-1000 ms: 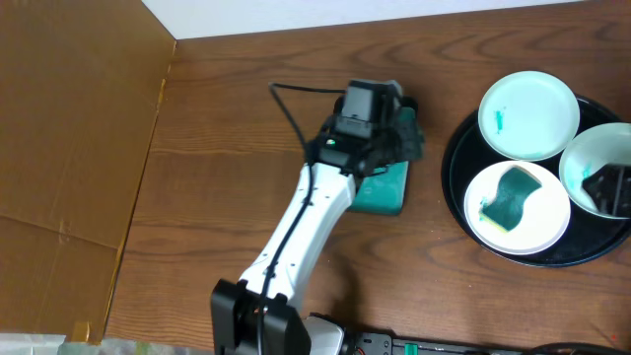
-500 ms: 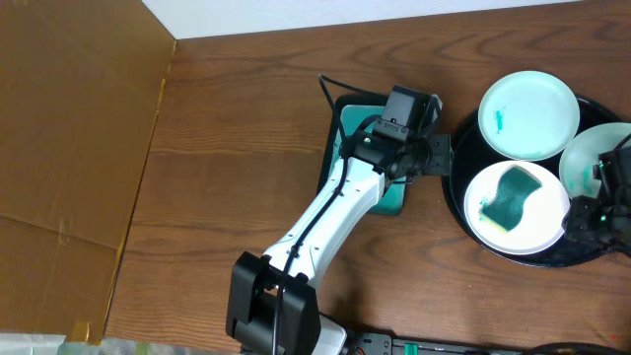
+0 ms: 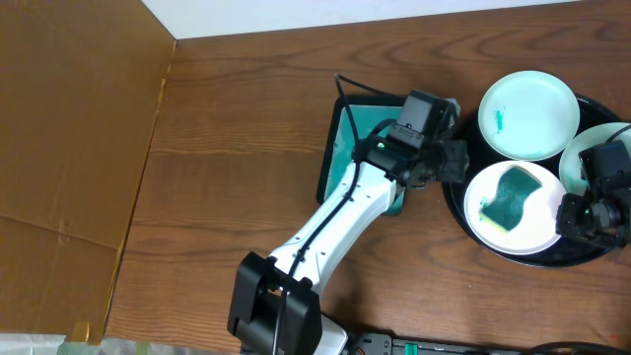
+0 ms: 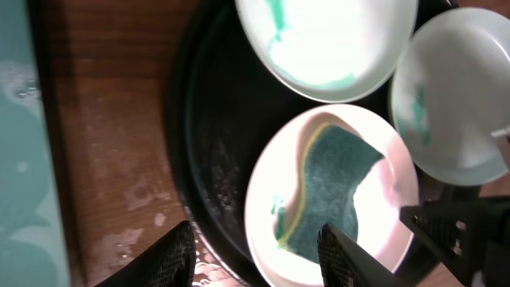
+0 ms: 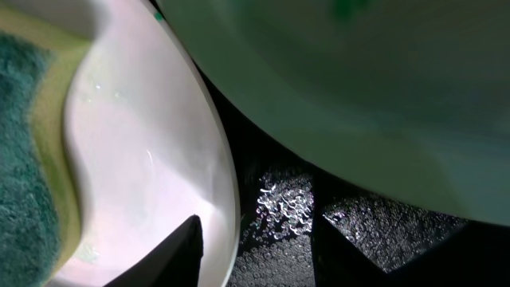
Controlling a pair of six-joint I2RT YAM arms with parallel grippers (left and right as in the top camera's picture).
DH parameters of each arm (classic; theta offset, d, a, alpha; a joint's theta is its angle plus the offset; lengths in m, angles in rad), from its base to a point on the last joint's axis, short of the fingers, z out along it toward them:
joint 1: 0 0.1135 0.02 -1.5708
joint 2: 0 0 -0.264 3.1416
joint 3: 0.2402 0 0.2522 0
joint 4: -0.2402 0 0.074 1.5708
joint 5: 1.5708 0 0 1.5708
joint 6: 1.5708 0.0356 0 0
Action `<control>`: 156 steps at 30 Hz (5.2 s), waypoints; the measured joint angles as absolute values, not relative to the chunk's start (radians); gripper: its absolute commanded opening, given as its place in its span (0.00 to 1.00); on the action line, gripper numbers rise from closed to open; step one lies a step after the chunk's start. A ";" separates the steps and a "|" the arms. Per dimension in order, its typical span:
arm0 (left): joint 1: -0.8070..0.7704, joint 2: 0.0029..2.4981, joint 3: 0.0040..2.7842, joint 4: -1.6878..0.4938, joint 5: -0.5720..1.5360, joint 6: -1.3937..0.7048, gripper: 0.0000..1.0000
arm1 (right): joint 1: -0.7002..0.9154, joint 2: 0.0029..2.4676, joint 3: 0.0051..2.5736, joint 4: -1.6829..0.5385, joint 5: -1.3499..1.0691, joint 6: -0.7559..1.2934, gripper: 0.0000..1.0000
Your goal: Clean dirty plates on tray and stack at the side
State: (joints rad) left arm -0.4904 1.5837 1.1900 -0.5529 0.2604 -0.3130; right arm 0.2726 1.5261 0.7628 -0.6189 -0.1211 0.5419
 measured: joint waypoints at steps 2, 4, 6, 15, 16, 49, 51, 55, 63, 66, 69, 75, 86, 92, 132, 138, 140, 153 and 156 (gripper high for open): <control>-0.505 1.584 1.190 -0.553 0.260 -0.313 0.51 | 0.273 1.526 0.763 -0.611 -0.120 0.544 0.27; -0.521 1.584 1.190 -0.553 0.260 -0.313 0.50 | 0.272 1.526 0.763 -0.599 -0.119 0.548 0.19; -0.540 1.591 1.190 -0.549 0.260 -0.310 0.47 | 0.272 1.527 0.763 -0.586 -0.118 0.549 0.13; -0.645 1.748 1.190 -0.482 0.285 -0.227 0.48 | 0.272 1.527 0.762 -0.578 -0.115 0.549 0.21; -0.651 1.763 1.190 -0.478 0.287 -0.215 0.48 | 0.272 1.527 0.762 -0.578 -0.115 0.549 0.21; -0.702 1.912 1.190 -0.411 0.347 -0.097 0.51 | 0.268 1.576 0.758 -0.550 -0.160 0.567 0.02; -0.703 1.913 1.190 -0.398 0.351 -0.097 0.52 | 0.268 1.576 0.758 -0.550 -0.160 0.567 0.02; -0.707 1.913 1.190 -0.384 0.350 -0.093 0.64 | 0.268 1.576 0.758 -0.550 -0.160 0.567 0.02; -0.741 1.913 1.190 -0.373 0.339 -0.096 0.60 | 0.268 1.576 0.758 -0.550 -0.159 0.567 0.03; -0.744 1.914 1.190 -0.368 0.311 -0.096 0.59 | 0.268 1.576 0.758 -0.550 -0.159 0.567 0.03; -0.744 1.922 1.190 -0.359 0.281 -0.096 0.54 | 0.268 1.576 0.758 -0.550 -0.159 0.567 0.03; -0.749 1.940 1.190 -0.344 0.276 -0.102 0.19 | 0.268 1.576 0.758 -0.551 -0.159 0.567 0.03; -0.771 1.941 1.194 -0.340 0.115 -0.212 0.07 | 0.268 1.576 0.758 -0.552 -0.159 0.567 0.02; -0.765 1.931 1.196 -0.347 -0.080 -0.310 0.07 | 0.268 1.576 0.758 -0.555 -0.159 0.567 0.02; -0.709 1.905 1.209 -0.442 -0.087 -0.366 0.07 | 0.268 1.579 0.760 -0.559 -0.193 0.567 0.01; -0.660 1.842 1.209 -0.404 -0.004 -0.409 0.07 | 0.268 1.579 0.761 -0.559 -0.192 0.568 0.01; -0.649 1.837 1.209 -0.390 0.098 -0.415 0.07 | 0.268 1.579 0.761 -0.559 -0.191 0.568 0.01; -0.661 1.957 1.209 -0.383 0.314 -0.336 0.07 | 0.268 1.583 0.768 -0.561 -0.190 0.568 0.01; -0.670 1.951 1.211 -0.403 0.247 -0.340 0.07 | 0.268 1.590 0.780 -0.575 -0.189 0.567 0.01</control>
State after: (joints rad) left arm -0.6697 1.9514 1.2110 -0.4026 0.2466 -0.3401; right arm 0.2680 1.5898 0.7803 -0.5755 -0.1886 0.5667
